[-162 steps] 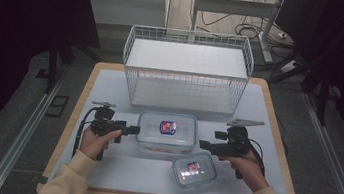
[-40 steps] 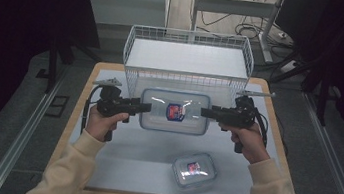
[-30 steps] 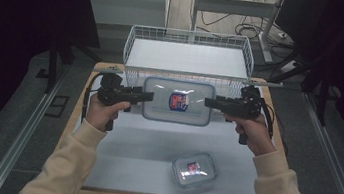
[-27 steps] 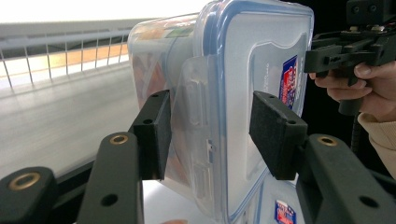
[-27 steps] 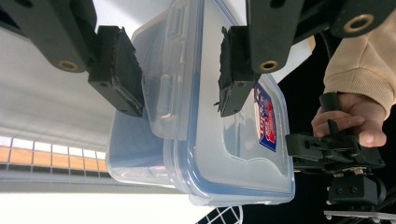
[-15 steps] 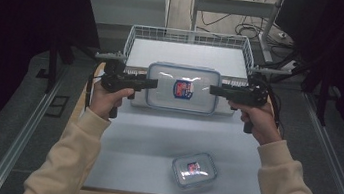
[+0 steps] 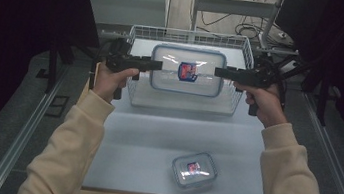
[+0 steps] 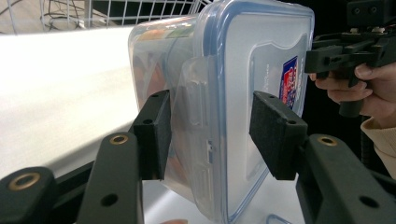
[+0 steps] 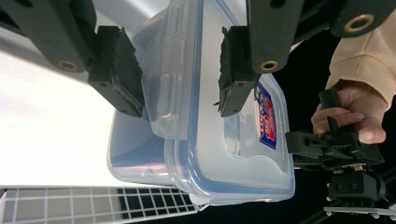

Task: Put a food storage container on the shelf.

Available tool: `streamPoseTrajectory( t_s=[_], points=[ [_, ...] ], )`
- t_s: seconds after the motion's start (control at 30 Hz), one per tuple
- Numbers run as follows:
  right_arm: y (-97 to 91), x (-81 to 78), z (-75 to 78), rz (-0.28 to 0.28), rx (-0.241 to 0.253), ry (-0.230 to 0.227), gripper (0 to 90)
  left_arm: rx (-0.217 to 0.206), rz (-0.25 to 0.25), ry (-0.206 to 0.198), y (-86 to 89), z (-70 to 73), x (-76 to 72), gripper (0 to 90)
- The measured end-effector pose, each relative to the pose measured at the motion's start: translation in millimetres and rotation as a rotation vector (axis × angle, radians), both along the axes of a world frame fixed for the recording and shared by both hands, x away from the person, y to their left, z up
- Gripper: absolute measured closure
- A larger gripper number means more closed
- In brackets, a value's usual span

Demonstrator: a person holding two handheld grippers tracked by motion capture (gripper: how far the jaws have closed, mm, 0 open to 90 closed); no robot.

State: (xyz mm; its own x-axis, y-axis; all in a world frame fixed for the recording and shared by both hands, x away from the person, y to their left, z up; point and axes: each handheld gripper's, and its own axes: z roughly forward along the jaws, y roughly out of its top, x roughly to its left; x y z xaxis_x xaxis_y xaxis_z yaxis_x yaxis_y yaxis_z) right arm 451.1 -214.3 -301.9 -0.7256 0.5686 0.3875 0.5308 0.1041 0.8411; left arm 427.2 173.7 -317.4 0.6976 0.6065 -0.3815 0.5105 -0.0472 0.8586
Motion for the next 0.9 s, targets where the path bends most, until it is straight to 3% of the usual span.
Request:
streamPoseTrajectory(
  t_s=[0.23,0.33,0.47,0.6,0.67,0.9],
  points=[
    [4.2,21.4,14.7,-0.011,-0.016,-0.013,51.0,-0.016,0.001,0.013,4.5,9.6,25.2,49.8],
    [5.7,30.2,16.8,-0.006,-0.015,-0.008,50.9,-0.005,0.008,0.016,5.5,12.6,31.7,49.8],
    [7.0,53.5,13.9,-0.009,-0.002,0.016,50.5,0.004,0.013,0.032,5.8,13.2,47.7,49.8],
    [7.3,64.3,12.5,-0.011,0.002,0.029,50.2,0.015,0.015,0.036,5.6,12.5,59.7,49.8],
    [7.7,70.8,11.0,-0.012,0.002,0.044,50.0,0.023,0.008,0.056,6.5,11.6,65.5,49.9],
    [8.2,86.5,9.6,-0.033,0.027,0.071,49.4,-0.037,0.027,0.093,8.0,6.5,75.8,50.2]
  ],
)
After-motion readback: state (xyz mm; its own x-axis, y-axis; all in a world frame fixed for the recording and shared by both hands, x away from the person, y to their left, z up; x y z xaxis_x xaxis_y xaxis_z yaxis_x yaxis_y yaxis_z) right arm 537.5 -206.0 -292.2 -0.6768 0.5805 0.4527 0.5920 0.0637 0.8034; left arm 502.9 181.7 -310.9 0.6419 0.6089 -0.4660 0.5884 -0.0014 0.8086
